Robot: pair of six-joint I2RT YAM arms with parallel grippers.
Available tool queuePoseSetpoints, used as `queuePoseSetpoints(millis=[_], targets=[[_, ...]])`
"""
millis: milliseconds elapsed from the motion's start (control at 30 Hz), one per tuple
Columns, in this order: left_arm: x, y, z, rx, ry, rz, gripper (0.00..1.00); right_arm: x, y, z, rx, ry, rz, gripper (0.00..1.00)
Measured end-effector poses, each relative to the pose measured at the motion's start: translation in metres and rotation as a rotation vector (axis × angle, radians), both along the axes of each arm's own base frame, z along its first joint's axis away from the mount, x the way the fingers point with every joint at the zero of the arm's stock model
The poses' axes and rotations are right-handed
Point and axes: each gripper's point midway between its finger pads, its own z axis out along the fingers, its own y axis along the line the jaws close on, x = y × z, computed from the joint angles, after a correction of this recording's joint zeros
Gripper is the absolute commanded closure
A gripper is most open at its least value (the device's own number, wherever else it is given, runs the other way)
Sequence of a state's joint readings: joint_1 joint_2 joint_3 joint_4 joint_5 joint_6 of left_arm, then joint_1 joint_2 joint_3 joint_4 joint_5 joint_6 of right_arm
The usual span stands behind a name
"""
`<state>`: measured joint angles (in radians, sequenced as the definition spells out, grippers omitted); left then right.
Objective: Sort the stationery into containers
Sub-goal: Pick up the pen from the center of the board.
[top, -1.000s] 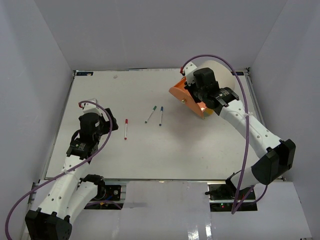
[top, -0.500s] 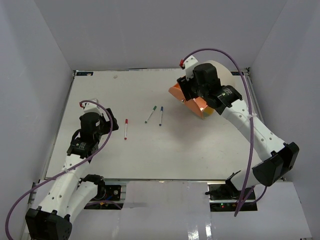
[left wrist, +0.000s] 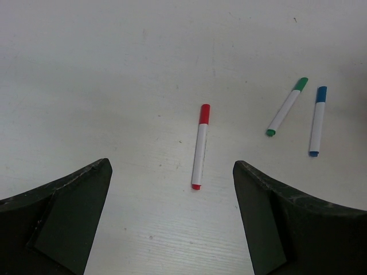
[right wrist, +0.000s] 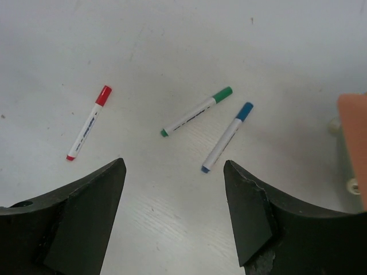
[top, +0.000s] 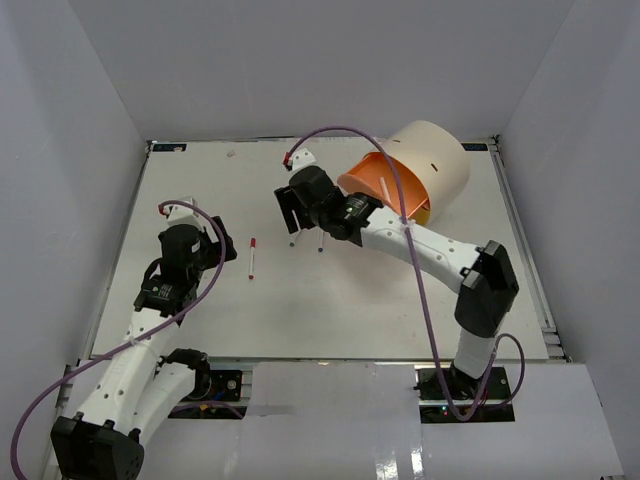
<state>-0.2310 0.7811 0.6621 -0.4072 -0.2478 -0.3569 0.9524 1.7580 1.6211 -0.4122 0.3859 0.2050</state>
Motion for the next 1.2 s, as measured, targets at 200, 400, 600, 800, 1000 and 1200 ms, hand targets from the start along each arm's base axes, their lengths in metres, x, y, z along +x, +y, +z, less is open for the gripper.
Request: queuePoseSetpoints(millis=[200, 400, 600, 800, 1000, 1200], targets=[[-0.001, 0.002, 0.006, -0.004, -0.022, 0.008, 0.02, 0.026, 0.021, -0.076, -0.022, 0.099, -0.170, 0.25], [-0.002, 0.002, 0.008, -0.007, -0.029, 0.008, 0.02, 0.052, 0.032, -0.117, -0.020, 0.101, -0.314, 0.28], [-0.002, 0.002, 0.008, -0.007, -0.029, 0.008, 0.02, 0.071, 0.033, -0.148, 0.003, 0.123, -0.397, 0.29], [-0.002, 0.001, 0.008, -0.008, -0.029, 0.006, 0.02, 0.089, 0.027, -0.177, 0.005, 0.143, -0.424, 0.30], [-0.002, 0.001, 0.008, -0.009, -0.029, 0.003, 0.02, 0.097, 0.023, -0.191, 0.010, 0.158, -0.432, 0.37], [-0.002, 0.000, 0.008, -0.010, -0.028, 0.002, 0.02, 0.092, 0.022, -0.198, 0.026, 0.145, -0.413, 0.52]])
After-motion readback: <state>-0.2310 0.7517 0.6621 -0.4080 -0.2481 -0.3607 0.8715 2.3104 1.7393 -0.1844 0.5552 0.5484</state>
